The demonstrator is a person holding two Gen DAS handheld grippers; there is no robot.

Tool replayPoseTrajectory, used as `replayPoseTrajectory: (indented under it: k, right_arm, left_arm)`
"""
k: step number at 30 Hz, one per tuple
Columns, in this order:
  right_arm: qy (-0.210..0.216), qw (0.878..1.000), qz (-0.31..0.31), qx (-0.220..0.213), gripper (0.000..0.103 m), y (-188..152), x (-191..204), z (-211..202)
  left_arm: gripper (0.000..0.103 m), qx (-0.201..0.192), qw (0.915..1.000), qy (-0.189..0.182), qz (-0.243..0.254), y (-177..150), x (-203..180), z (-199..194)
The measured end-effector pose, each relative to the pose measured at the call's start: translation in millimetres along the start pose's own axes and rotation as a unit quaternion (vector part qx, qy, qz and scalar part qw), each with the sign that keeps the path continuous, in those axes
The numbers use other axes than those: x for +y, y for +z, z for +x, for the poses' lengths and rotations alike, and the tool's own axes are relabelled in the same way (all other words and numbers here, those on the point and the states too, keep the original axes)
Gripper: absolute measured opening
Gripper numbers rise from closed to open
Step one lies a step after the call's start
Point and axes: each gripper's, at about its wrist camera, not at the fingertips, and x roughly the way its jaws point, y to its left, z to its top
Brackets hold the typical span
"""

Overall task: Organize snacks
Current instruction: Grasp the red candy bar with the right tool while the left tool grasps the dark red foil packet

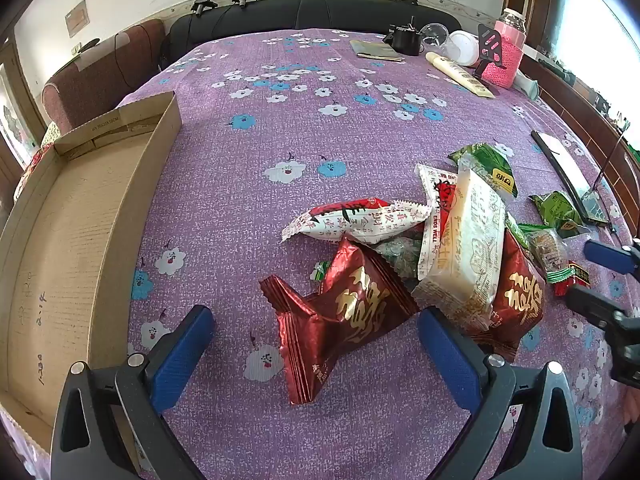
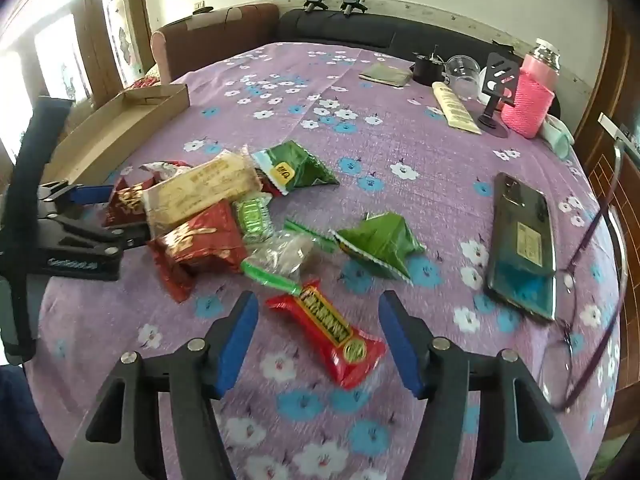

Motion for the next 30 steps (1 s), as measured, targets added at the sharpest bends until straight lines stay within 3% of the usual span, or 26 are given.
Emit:
replayPoseTrajectory:
  k: [2,5,6,13,17,21,25,28,30]
  right_arm:
    - [0.0,1.0,-0.002,0.007,0.059,-1.5,0.9,5.4]
    - [0.014,1.0,-0.001,0.009,0.034,-9.2,5.6,1.6]
    - [0.015,1.0,-0.002,0.011,0.02,-10.8,7.1,0.1]
    - [0.051,0.998,0.027,0.002,0.018,-28.5,21.5,-21.6]
    - [0.057,0.995,0.06,-0.05,0.018,-16.6,18.4,-49.3]
    - [0.051,0.985,0.108,-0.123,0.018,16.6,12.2,-68.5]
    - [0.04,0.974,0.131,-0.182,0.018,52.6,16.2,-61.2]
    - [0.059,0.97,0.146,-0.187,0.018,64.0,18.7,-42.2]
    - [0.081,0.967,0.151,-0.189,0.018,59.1,17.2,-29.8]
  left_arm:
    - [0.103,0.0,1.0,0.001,0.0,0.0,0.0,0.0]
    - [0.103,0.0,1.0,0.001,0.0,0.0,-0.2,-0.2]
    - [0.103,0.0,1.0,0.001,0.001,0.0,-0.1,0.1]
    - [0.103,0.0,1.0,0.001,0.0,0.1,-0.3,-0.1]
    - [0.103,0.0,1.0,0.001,0.0,0.0,-0.1,0.0]
    - [0.103,0.0,1.0,0.001,0.0,0.0,-0.1,0.0]
    - [0.103,0.002,1.0,0.001,0.003,0.1,-0.6,-0.3]
    - [0.103,0.031,0.9983,-0.025,0.042,-3.6,0.6,-6.8]
    - [0.102,0.021,0.9978,-0.036,0.051,-8.7,5.0,-14.0]
